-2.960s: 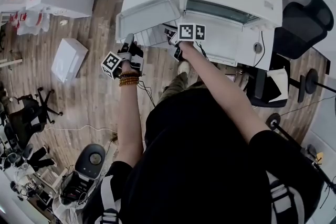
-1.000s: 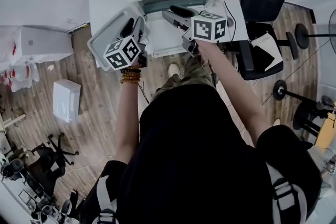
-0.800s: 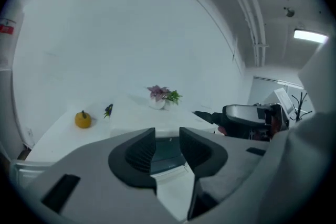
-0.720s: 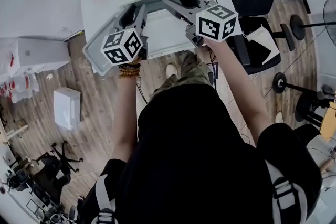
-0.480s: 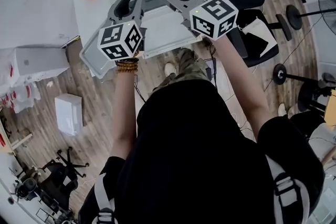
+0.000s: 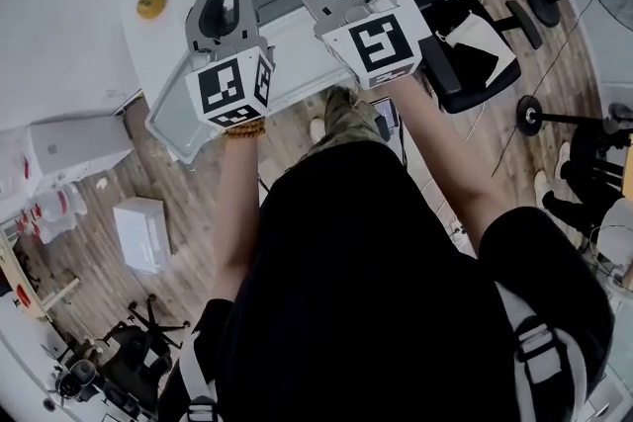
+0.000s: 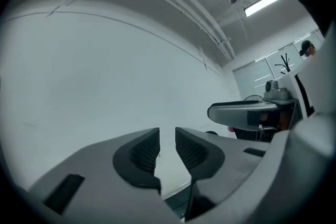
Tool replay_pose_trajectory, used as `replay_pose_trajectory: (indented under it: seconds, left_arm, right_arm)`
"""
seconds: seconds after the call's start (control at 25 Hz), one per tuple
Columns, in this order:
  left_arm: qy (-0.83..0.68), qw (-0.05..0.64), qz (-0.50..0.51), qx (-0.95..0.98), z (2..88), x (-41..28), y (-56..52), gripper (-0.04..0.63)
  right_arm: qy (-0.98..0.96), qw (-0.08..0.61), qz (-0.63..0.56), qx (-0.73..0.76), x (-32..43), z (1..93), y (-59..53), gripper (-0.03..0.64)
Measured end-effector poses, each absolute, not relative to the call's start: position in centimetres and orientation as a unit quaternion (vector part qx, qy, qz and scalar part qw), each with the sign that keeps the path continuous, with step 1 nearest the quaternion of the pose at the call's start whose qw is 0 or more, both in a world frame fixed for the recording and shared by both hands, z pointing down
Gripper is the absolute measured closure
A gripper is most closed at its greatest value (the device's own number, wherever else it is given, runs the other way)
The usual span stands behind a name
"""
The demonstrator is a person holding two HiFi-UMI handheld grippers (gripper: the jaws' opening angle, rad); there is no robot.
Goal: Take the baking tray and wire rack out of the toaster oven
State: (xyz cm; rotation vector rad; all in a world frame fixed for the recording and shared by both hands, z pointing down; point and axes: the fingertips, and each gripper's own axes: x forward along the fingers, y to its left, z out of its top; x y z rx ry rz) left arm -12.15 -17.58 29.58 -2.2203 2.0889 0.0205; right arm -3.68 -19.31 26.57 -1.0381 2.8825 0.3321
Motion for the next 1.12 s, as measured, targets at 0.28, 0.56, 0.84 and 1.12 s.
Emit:
replay_pose_trajectory:
  seconds: [0.28, 0.56, 0.84, 1.12]
  left_arm:
    - [0.724, 0.113, 0.014, -0.681, 28.5, -12.6, -15.3, 0.524]
    - [0.733, 0.107, -0.004, -0.672, 31.3, -12.9, -14.2, 0.541]
    - [0.743, 0.083, -0.030, -0.663, 35.0, -13.7, -13.1, 0.545]
    - [0.750, 0.060, -0.052, -0.657, 38.2, -14.9, -11.9, 0.555]
  right_arm:
    - [0.906, 0.078, 0.136, -0.394, -2.2, 26.1, -18.1, 0.485]
    - [0.904, 0.078, 0.131, -0.399, -3.6, 28.8, -16.5, 0.532]
    - [0.917, 0.020, 0.084, -0.390, -5.2, 33.4, -15.4, 0.555]
    - [0.924, -0.014, 0.069, -0.376, -6.8, 37.2, -14.4, 0.571]
